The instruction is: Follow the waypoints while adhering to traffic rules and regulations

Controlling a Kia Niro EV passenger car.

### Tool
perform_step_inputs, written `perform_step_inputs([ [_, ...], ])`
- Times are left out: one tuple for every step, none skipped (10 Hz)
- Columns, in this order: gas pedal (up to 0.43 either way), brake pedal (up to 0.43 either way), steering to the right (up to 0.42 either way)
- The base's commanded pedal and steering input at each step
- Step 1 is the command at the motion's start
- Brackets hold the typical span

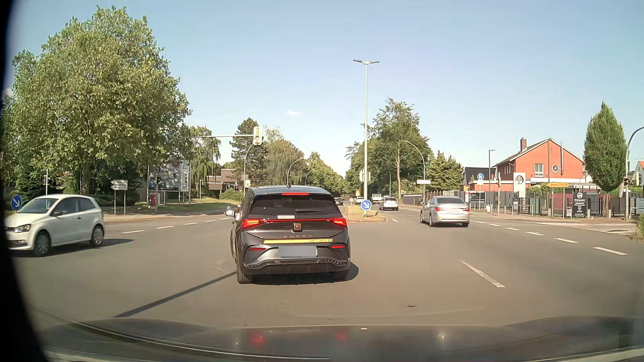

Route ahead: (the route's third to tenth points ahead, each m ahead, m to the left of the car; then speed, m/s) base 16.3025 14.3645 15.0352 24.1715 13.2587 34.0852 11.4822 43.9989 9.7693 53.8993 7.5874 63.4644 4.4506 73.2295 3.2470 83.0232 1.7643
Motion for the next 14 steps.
perform_step_inputs([
  [0.000, 0.232, -0.097],
  [0.000, 0.226, -0.096],
  [0.000, 0.238, -0.096],
  [0.000, 0.250, -0.096],
  [0.000, 0.238, -0.097],
  [0.000, 0.226, -0.098],
  [0.000, 0.226, -0.100],
  [0.000, 0.220, -0.104],
  [0.000, 0.232, -0.108],
  [0.000, 0.238, -0.110],
  [0.000, 0.226, -0.112],
  [0.000, 0.213, -0.115],
  [0.000, 0.207, -0.122],
  [0.000, 0.201, -0.130],
])
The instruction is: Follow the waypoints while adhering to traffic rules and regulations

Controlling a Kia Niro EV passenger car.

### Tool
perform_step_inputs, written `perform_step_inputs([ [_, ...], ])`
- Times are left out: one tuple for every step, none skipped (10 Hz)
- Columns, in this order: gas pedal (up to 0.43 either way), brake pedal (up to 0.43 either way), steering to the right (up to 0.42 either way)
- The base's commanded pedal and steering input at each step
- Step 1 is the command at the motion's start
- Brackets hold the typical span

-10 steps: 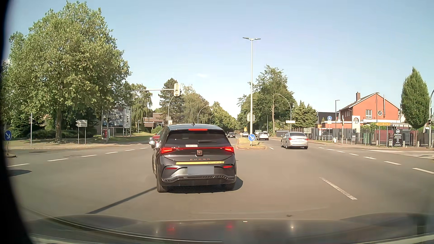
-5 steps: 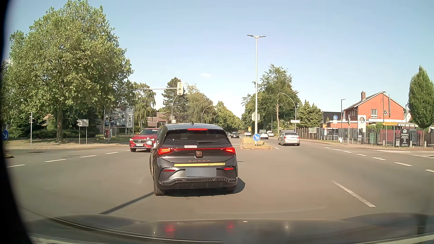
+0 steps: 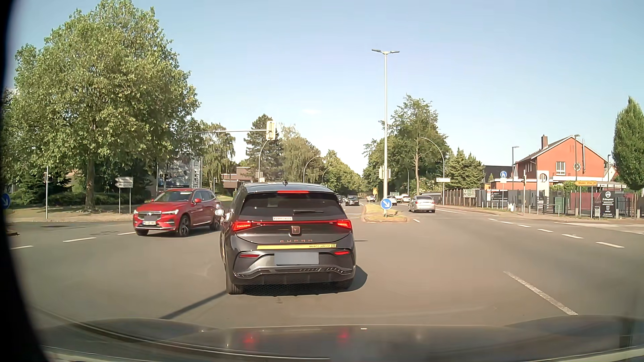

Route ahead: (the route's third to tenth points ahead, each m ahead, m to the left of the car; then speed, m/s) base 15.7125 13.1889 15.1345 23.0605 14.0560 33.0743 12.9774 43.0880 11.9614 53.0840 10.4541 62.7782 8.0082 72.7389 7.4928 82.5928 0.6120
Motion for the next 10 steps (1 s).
perform_step_inputs([
  [0.000, 0.201, -0.131],
  [0.000, 0.207, -0.130],
  [0.000, 0.213, -0.130],
  [0.000, 0.207, -0.130],
  [0.000, 0.201, -0.129],
  [0.000, 0.201, -0.129],
  [0.000, 0.201, -0.129],
  [0.000, 0.201, -0.129],
  [0.000, 0.201, -0.129],
  [0.000, 0.207, -0.129],
])
